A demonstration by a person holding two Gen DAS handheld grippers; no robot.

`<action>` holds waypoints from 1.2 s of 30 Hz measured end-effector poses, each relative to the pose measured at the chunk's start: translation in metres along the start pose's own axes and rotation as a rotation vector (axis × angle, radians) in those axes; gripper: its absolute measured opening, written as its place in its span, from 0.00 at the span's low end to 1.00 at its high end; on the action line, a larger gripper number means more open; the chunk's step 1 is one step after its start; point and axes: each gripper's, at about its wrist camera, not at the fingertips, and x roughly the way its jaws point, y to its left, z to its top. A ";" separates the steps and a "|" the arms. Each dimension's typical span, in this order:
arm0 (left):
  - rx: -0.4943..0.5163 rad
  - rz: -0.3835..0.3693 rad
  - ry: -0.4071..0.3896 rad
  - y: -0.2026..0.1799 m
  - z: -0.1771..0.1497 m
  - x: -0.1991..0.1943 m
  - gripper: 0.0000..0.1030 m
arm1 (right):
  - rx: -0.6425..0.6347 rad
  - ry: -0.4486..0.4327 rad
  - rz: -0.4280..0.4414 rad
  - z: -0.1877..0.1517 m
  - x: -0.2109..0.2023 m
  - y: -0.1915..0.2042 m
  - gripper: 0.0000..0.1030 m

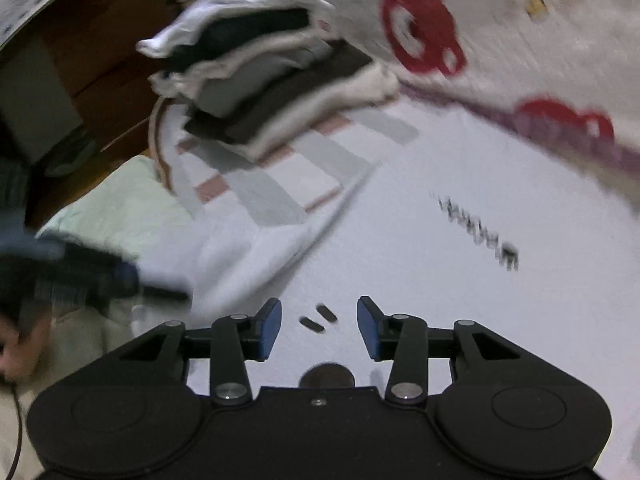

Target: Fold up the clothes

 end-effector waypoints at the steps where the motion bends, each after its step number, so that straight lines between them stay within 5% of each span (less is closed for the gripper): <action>1: -0.020 -0.011 -0.002 0.003 0.001 0.000 0.42 | 0.042 0.007 0.015 -0.006 0.008 -0.004 0.45; 3: -0.077 -0.056 -0.021 0.013 0.002 -0.005 0.59 | 0.126 0.020 0.045 -0.017 0.024 -0.012 0.45; 7: -0.242 -0.123 -0.084 0.039 0.003 -0.017 0.59 | 0.219 0.057 0.074 -0.035 0.046 -0.020 0.45; 11: -0.450 -0.105 -0.222 0.077 0.008 -0.036 0.64 | 0.206 0.073 0.079 -0.038 0.049 -0.017 0.46; 13: -0.524 -0.039 -0.238 0.094 0.017 -0.037 0.67 | 0.197 0.064 0.082 -0.037 0.048 -0.016 0.46; 16: -0.408 0.095 -0.096 0.093 0.043 -0.016 0.69 | 0.196 0.062 0.081 -0.035 0.050 -0.017 0.46; 20: -0.271 0.050 0.077 0.080 0.057 0.030 0.78 | 0.203 0.079 0.097 -0.035 0.055 -0.018 0.46; 23: -0.292 0.101 0.089 0.082 0.052 0.054 0.78 | 0.179 0.085 0.093 -0.036 0.057 -0.014 0.46; 27: -0.344 0.045 0.077 0.093 0.050 0.059 0.78 | 0.161 0.092 0.079 -0.037 0.057 -0.012 0.48; 28: -0.385 0.027 0.060 0.101 0.048 0.058 0.76 | 0.157 0.099 0.075 -0.037 0.058 -0.012 0.49; 31: -0.424 -0.009 0.024 0.111 0.046 0.054 0.53 | 0.134 0.125 0.064 -0.038 0.064 -0.006 0.49; 33: -0.377 -0.012 0.008 0.105 0.048 0.052 0.12 | 0.116 0.127 0.063 -0.038 0.064 -0.004 0.49; 36: -0.385 -0.044 -0.082 0.099 0.050 0.039 0.09 | 0.094 0.125 0.060 -0.037 0.063 -0.001 0.49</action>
